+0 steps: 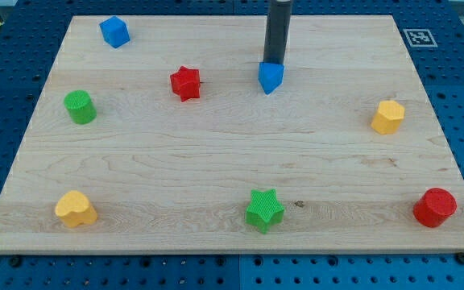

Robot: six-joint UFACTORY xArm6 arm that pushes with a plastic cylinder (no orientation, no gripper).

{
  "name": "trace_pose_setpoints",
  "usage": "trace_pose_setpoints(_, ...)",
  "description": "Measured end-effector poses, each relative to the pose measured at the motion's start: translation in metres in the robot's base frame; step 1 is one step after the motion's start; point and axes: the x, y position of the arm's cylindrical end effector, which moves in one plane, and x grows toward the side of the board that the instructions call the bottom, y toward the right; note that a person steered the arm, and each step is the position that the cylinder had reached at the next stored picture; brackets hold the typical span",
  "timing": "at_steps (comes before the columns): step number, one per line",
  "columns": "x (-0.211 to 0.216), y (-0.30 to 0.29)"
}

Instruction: Push the red star to the top center of the board

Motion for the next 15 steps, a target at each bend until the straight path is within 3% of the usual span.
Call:
trace_pose_setpoints(2,0.013,-0.008)
trace_pose_setpoints(4,-0.035,-0.040)
trace_pose_setpoints(5,-0.030,-0.044)
trace_pose_setpoints(10,0.070,-0.044)
trace_pose_setpoints(12,0.099,-0.115)
trace_pose_setpoints(13,0.077,-0.150)
trace_pose_setpoints(15,0.029,-0.105)
